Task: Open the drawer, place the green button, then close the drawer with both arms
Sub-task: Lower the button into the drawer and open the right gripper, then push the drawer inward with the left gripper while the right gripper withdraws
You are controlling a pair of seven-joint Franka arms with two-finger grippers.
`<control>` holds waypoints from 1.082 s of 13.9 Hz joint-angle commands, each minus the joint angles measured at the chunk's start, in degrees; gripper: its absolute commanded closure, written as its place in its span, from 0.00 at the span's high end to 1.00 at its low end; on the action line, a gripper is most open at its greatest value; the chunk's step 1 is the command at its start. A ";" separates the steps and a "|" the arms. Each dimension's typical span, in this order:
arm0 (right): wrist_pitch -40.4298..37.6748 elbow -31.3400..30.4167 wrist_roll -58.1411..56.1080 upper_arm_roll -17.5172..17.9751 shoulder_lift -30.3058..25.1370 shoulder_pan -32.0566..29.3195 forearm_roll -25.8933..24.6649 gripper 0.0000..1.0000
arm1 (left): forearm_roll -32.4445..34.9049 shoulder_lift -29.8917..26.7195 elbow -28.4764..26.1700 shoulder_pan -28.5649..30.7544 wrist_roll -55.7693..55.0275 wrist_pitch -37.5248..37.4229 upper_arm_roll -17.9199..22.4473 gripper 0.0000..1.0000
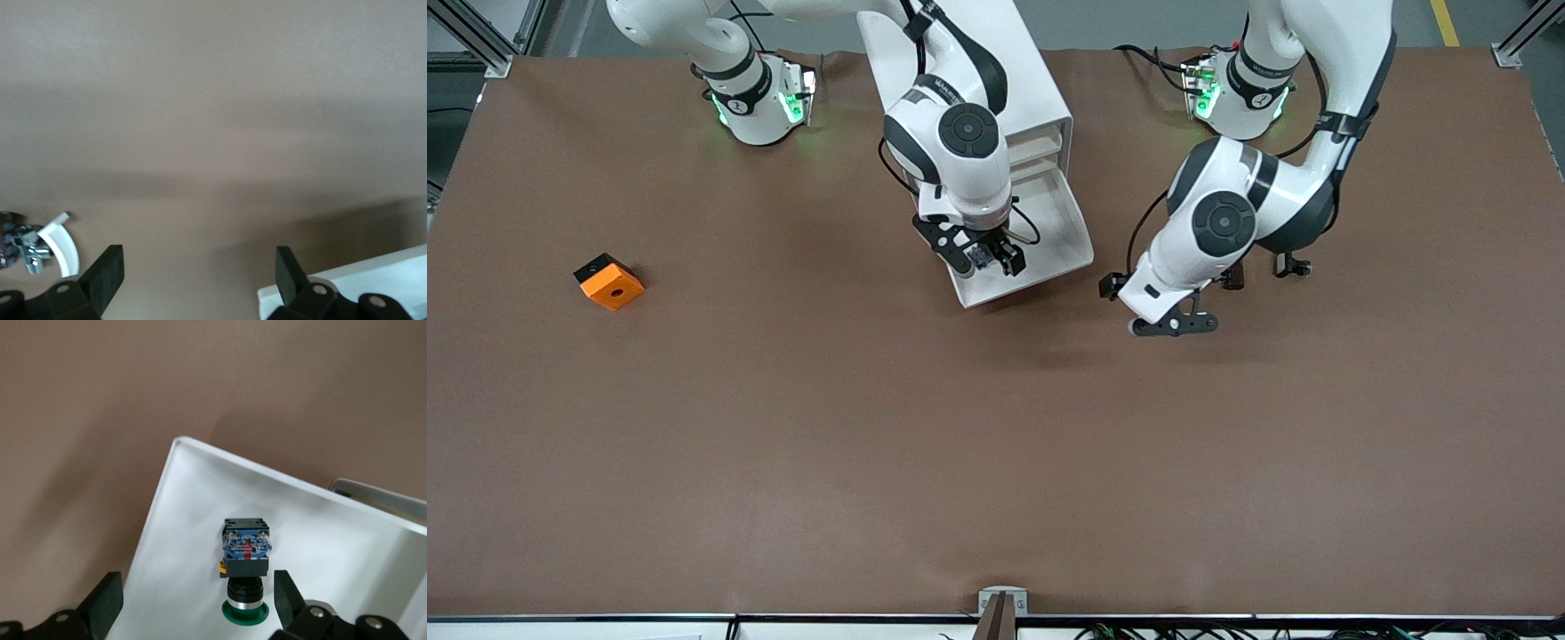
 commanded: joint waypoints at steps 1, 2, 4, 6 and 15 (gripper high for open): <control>-8.32 6.83 -4.69 0.37 -0.27 -4.04 -0.18 1.00 | 0.87 0.75 -0.37 -2.79 -3.83 1.51 -0.08 1.00; -11.05 8.51 -7.94 0.37 -0.53 -5.53 -0.09 1.00 | 0.87 1.37 -0.46 -3.23 -5.14 1.78 -0.16 1.00; -14.23 9.49 -17.59 0.28 -2.45 -8.78 -0.17 1.00 | 0.87 3.04 -0.46 -3.94 -6.99 2.74 -0.08 1.00; -16.69 9.49 -26.13 0.28 -4.74 -13.17 -0.17 1.00 | 0.78 5.06 -0.37 -5.69 -10.84 5.02 -0.16 1.00; -28.91 9.05 -67.77 0.19 -13.88 -33.65 -1.31 1.00 | 0.52 8.49 -0.02 -12.90 -22.63 8.72 -0.43 1.00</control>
